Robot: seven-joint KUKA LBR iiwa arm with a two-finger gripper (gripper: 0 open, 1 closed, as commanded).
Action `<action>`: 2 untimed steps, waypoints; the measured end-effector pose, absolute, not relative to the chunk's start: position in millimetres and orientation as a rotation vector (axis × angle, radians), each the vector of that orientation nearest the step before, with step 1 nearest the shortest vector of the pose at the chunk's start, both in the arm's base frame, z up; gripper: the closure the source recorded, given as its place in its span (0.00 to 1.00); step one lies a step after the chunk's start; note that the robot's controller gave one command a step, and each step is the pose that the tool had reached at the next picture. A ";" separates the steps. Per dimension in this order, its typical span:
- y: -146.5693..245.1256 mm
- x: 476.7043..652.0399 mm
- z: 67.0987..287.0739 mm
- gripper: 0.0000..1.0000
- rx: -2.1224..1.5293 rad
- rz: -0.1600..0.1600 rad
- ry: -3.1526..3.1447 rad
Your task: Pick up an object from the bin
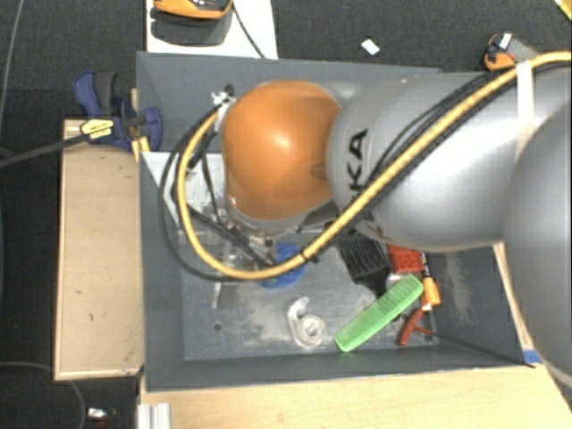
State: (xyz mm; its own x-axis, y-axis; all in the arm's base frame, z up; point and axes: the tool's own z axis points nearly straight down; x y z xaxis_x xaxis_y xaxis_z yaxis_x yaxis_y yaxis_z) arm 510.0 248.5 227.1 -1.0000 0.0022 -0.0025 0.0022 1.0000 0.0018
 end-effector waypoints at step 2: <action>235.4 588.2 66.3 0.00 -0.086 0.005 3.133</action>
Offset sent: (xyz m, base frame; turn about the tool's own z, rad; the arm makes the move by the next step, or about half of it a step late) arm 0.0776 -0.0113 -0.1571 -0.0585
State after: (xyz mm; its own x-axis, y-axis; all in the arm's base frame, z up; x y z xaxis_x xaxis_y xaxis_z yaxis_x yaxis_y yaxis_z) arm 588.2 235.4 66.3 -0.9985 -0.0547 -0.0076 -0.0547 0.9985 0.0027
